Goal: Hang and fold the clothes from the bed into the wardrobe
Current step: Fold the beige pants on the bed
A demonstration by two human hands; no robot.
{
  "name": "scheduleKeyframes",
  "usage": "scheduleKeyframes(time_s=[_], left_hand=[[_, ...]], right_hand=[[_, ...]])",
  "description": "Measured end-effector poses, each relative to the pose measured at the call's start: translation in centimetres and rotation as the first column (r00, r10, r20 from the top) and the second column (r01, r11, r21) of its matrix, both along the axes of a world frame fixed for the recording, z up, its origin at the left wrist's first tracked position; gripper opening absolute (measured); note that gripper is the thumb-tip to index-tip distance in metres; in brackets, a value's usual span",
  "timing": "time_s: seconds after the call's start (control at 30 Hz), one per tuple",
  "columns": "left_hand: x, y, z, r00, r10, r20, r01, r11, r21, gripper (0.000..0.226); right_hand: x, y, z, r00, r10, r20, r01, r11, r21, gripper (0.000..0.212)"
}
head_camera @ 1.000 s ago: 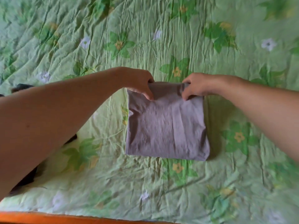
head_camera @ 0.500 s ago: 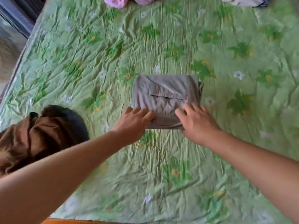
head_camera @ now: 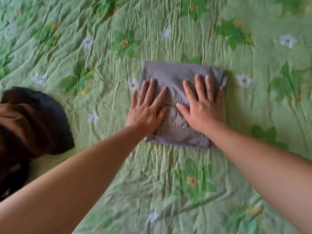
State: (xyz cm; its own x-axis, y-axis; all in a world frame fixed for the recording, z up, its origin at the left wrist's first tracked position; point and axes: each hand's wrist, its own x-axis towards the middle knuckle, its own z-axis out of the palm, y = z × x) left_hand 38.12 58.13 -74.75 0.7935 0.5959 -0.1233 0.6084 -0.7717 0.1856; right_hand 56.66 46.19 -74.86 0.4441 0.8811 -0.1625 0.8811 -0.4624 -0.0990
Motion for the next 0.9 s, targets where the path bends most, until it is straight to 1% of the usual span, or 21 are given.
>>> scheduleKeyframes(time_s=[0.1,0.2,0.23,0.3,0.33,0.37,0.47,0.63,0.7,0.73,0.77,0.8,0.83,0.87,0.9], left_hand=[[0.1,0.4,-2.2,1.000,0.012,0.026,-0.012,1.000,-0.013,0.067],[0.7,1.3,-1.3,0.999,0.010,-0.031,-0.011,0.999,-0.043,0.068],[0.9,1.5,-0.7,1.000,0.008,-0.025,-0.009,0.999,-0.050,0.068],[1.6,2.1,0.5,0.999,-0.008,0.031,0.009,1.000,-0.027,0.064],[2.3,2.5,0.8,0.999,-0.012,0.047,0.013,1.000,-0.010,0.063],[3.0,3.0,0.9,0.999,-0.005,0.042,0.005,1.000,0.000,0.062],[4.9,4.3,-0.2,0.998,0.055,-0.008,-0.055,0.998,-0.004,0.063],[4.7,4.4,-2.6,0.995,0.059,0.076,-0.060,0.998,0.016,0.063],[4.5,4.3,-1.8,0.994,0.067,0.083,-0.063,0.997,-0.053,0.064],[4.2,4.0,-1.1,0.989,0.108,0.105,-0.095,0.988,-0.120,0.065],[3.6,3.3,-0.4,0.972,0.191,0.139,-0.159,0.964,-0.211,0.066],[2.8,2.4,0.2,0.934,0.314,0.170,-0.249,0.914,-0.320,0.067],[2.0,1.3,0.9,0.873,0.448,0.193,-0.333,0.837,-0.434,0.066],[1.2,0.5,1.4,0.809,0.552,0.200,-0.384,0.755,-0.531,0.064],[0.6,0.0,2.0,0.771,0.607,0.191,-0.402,0.697,-0.593,0.062]], right_hand=[[0.3,0.5,-2.3,1.000,-0.011,0.010,0.011,1.000,0.000,0.079],[0.5,1.1,-1.7,0.998,-0.029,-0.054,0.025,0.998,-0.065,0.081],[0.5,1.3,-1.0,0.997,-0.039,-0.072,0.035,0.998,-0.060,0.082],[0.6,1.8,0.4,0.995,-0.059,-0.076,0.063,0.997,0.039,0.079],[0.9,2.2,0.9,0.997,-0.058,-0.050,0.062,0.994,0.087,0.075],[1.3,2.7,1.1,0.999,-0.043,-0.020,0.045,0.994,0.098,0.071],[2.7,4.0,0.0,1.000,-0.010,0.001,0.010,1.000,-0.003,0.069],[3.4,4.2,-2.1,0.999,-0.003,-0.033,0.003,1.000,0.000,0.074],[3.3,3.3,-1.5,0.997,-0.026,-0.074,0.030,0.998,0.059,0.074],[3.0,2.3,-1.0,0.990,-0.060,-0.125,0.077,0.988,0.137,0.072],[2.3,0.9,-0.5,0.976,-0.110,-0.191,0.153,0.961,0.230,0.070],[1.4,-0.8,0.0,0.943,-0.180,-0.278,0.261,0.922,0.286,0.069],[0.4,-2.4,0.4,0.888,-0.266,-0.376,0.383,0.880,0.282,0.068],[-0.3,-3.7,0.8,0.811,-0.347,-0.472,0.492,0.840,0.227,0.068],[-0.6,-4.5,1.1,0.724,-0.401,-0.562,0.569,0.807,0.157,0.066]])
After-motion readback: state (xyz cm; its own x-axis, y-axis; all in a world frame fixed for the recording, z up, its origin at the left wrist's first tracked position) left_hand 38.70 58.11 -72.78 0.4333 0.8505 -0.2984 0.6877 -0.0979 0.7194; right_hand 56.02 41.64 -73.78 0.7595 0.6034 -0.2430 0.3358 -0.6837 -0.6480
